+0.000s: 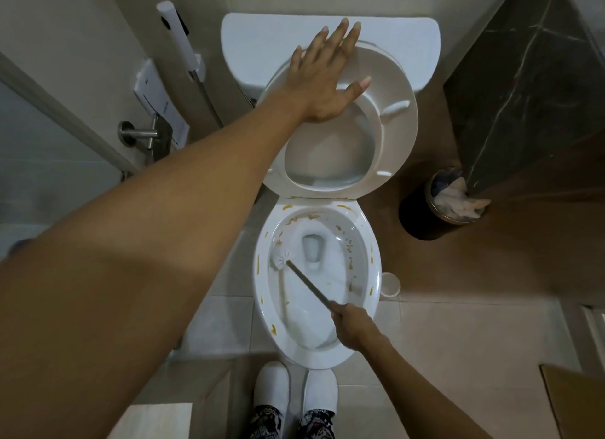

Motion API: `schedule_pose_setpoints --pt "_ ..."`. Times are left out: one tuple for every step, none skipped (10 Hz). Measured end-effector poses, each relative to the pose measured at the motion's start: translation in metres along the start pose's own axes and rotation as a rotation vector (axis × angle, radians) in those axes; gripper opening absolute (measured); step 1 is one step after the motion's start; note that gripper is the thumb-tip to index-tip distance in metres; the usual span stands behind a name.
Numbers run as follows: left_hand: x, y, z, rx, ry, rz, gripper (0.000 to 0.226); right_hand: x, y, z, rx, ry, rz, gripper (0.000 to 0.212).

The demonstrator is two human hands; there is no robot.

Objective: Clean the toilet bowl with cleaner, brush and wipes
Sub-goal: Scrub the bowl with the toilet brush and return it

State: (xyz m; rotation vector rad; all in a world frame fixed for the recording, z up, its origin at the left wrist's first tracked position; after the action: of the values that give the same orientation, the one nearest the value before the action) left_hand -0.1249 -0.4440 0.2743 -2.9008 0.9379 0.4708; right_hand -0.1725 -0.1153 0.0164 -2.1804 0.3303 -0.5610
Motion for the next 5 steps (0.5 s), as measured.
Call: schedule_pose_setpoints --pt "0.000 0.000 -0.001 -0.014 0.002 -0.001 0.074 -0.007 -0.007 0.005 0.037 -0.034 -0.016 0.039" --pt "0.000 0.000 0.001 -0.025 0.003 -0.003 0.074 0.000 0.001 -0.002 0.027 -0.117 -0.034 0.037" --pt "0.001 0.001 0.002 -0.037 0.011 -0.001 0.075 0.012 0.012 -0.011 -0.013 -0.112 -0.018 0.035" --pt "0.001 0.001 0.003 -0.055 0.038 -0.002 0.075 0.015 0.015 -0.013 -0.059 -0.064 -0.002 0.035" --pt "0.002 0.002 0.004 -0.059 0.044 -0.002 0.076 0.009 0.006 -0.001 -0.010 -0.078 -0.032 0.036"
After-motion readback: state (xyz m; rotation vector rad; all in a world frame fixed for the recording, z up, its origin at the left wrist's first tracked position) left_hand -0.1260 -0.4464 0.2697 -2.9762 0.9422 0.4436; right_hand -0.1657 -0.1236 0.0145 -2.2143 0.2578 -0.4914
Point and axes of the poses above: each hand's wrist, its own y-axis towards the middle knuckle, its own z-axis out of the palm, x = y × z, the point moved 7 cm from there along y, towards the middle knuckle, and after that the axes turned 3 degrees about -y, right-handed, at the moved point
